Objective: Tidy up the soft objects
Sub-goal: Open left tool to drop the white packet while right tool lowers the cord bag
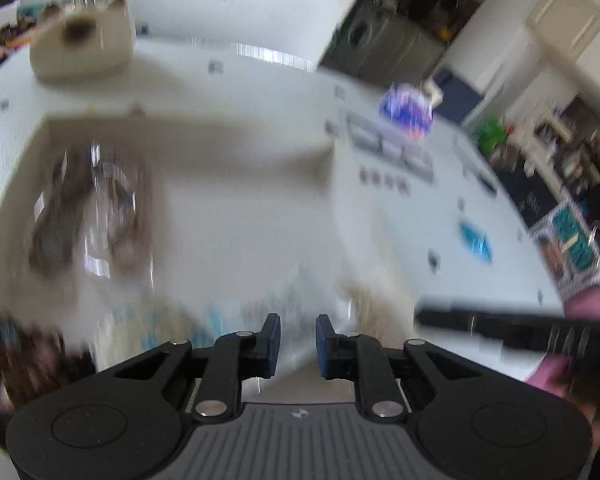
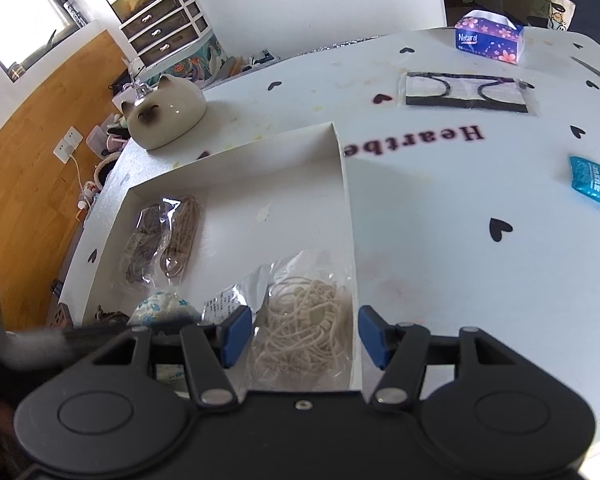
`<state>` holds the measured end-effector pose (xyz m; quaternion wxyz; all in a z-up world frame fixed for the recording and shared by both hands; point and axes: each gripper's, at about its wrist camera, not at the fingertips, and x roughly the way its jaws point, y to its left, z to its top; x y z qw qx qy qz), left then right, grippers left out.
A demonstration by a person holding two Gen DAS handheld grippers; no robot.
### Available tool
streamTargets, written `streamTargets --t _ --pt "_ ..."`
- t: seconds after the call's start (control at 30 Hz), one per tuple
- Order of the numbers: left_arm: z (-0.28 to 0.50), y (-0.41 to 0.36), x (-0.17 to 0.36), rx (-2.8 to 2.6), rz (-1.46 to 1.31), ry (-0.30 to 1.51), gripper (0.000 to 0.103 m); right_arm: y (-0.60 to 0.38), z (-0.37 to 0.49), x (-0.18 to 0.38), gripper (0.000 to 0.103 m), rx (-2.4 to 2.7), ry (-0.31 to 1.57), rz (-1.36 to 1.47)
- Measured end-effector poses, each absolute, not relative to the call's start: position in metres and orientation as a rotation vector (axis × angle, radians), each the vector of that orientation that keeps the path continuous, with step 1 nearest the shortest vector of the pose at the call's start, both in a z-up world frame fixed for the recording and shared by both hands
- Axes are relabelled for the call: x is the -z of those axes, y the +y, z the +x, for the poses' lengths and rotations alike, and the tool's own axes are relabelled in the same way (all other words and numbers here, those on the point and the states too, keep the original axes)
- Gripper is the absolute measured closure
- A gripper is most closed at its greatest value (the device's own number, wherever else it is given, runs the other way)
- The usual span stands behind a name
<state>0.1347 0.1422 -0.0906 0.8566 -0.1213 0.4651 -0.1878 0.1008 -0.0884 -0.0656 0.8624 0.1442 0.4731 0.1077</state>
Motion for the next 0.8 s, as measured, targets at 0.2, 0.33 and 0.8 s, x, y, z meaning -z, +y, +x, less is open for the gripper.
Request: streamTargets --t 0.2,0.33,0.8 --pt "0.179 0.147 0.108 0.280 -0.297 0.967 0.084 -0.093 0.095 0.065 0.042 -0.209 0.991 0.316" --pt "0.186 0.129 0.130 0.261 -0.078 1.068 0.084 -0.094 0.090 0.061 0.042 -0.211 0.979 0.300" --pt "0.162 0.116 0.127 0.431 0.058 1.101 0.082 -0.029 0.125 0.082 0.055 -0.284 1.046 -0.031"
